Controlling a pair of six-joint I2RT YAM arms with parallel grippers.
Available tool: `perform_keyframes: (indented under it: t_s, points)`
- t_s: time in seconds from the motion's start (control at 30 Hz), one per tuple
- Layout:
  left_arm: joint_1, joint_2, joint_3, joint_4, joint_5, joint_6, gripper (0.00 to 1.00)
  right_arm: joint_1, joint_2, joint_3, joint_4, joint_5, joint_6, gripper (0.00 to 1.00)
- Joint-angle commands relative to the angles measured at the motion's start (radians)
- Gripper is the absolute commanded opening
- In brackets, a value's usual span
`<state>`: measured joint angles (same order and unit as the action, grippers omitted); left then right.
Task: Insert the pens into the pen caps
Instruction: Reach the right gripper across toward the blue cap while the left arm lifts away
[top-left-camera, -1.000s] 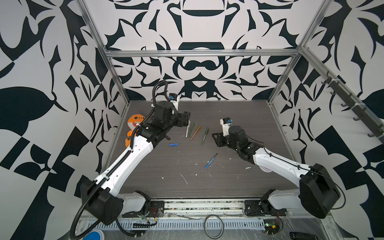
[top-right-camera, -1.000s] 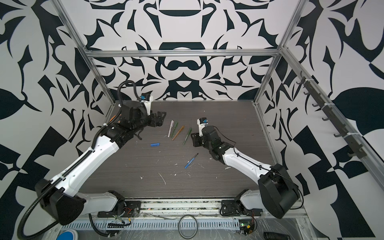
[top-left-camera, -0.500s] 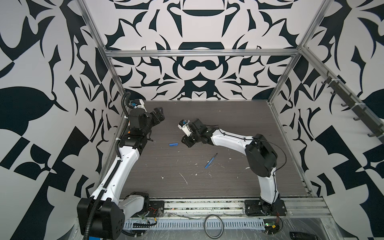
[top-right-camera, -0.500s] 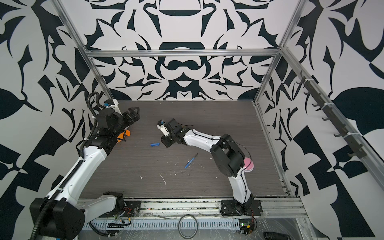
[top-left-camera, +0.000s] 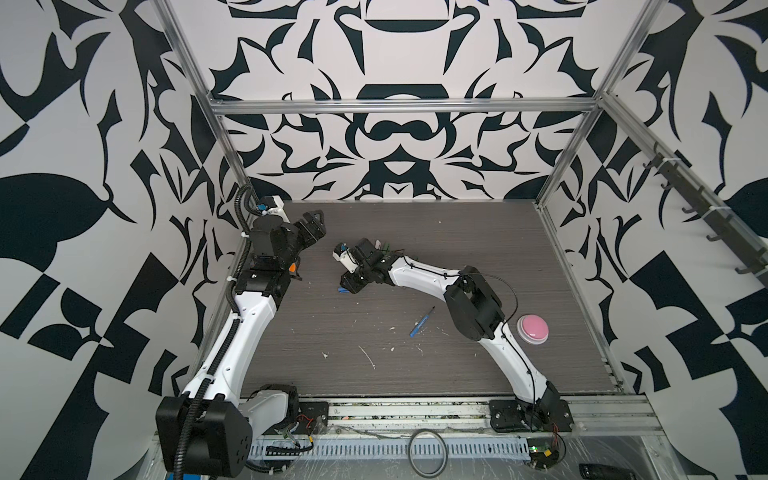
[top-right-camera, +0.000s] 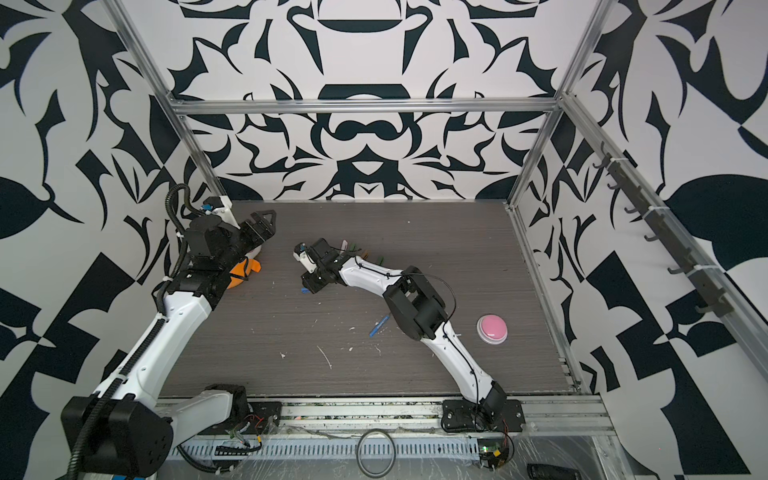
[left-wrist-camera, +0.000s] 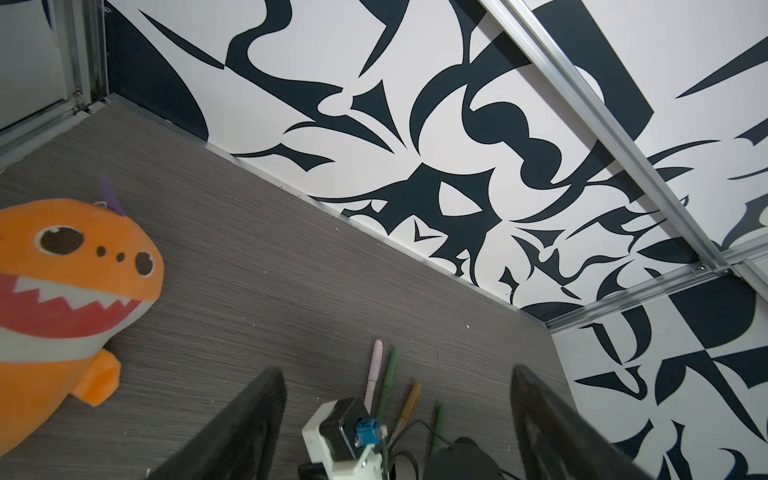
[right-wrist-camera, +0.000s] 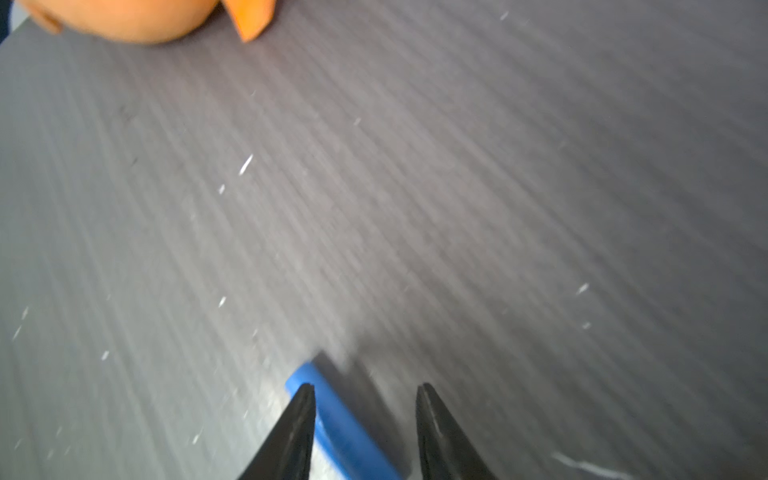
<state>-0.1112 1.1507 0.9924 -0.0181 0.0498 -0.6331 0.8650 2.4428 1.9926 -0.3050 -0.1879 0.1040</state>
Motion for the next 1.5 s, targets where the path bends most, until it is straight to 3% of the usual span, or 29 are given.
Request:
perform_keyframes:
  t_s: [0.0, 0.23, 0.43, 0.63, 0.8, 1.0, 1.2, 1.47]
  points:
    - [0.007, 0.016, -0.001, 0.035, 0.043, -0.020, 0.86, 0.012, 0.029, 0.133, -0.048, 0.114, 0.062, 0.43]
    - [0.011, 0.028, -0.003, 0.043, 0.062, -0.028, 0.86, 0.060, 0.144, 0.304, -0.218, 0.235, -0.019, 0.44]
    - [0.011, 0.044, -0.005, 0.056, 0.088, -0.035, 0.86, 0.101, 0.102, 0.273, -0.266, 0.328, -0.075, 0.46]
    - [0.011, 0.044, -0.010, 0.067, 0.097, -0.036, 0.86, 0.133, 0.023, 0.140, -0.272, 0.418, -0.128, 0.48]
    - [0.012, 0.050, -0.014, 0.073, 0.100, -0.037, 0.82, 0.132, -0.072, 0.039, -0.230, 0.396, -0.111, 0.48]
    - [0.011, 0.054, -0.014, 0.076, 0.100, -0.036, 0.82, 0.129, -0.125, 0.028, -0.263, 0.326, -0.132, 0.45]
    - [0.011, 0.054, -0.014, 0.086, 0.115, -0.038, 0.82, 0.126, -0.111, 0.028, -0.309, 0.330, -0.158, 0.48]
    - [0.011, 0.056, -0.015, 0.090, 0.124, -0.036, 0.82, 0.121, -0.072, 0.071, -0.303, 0.340, -0.051, 0.54]
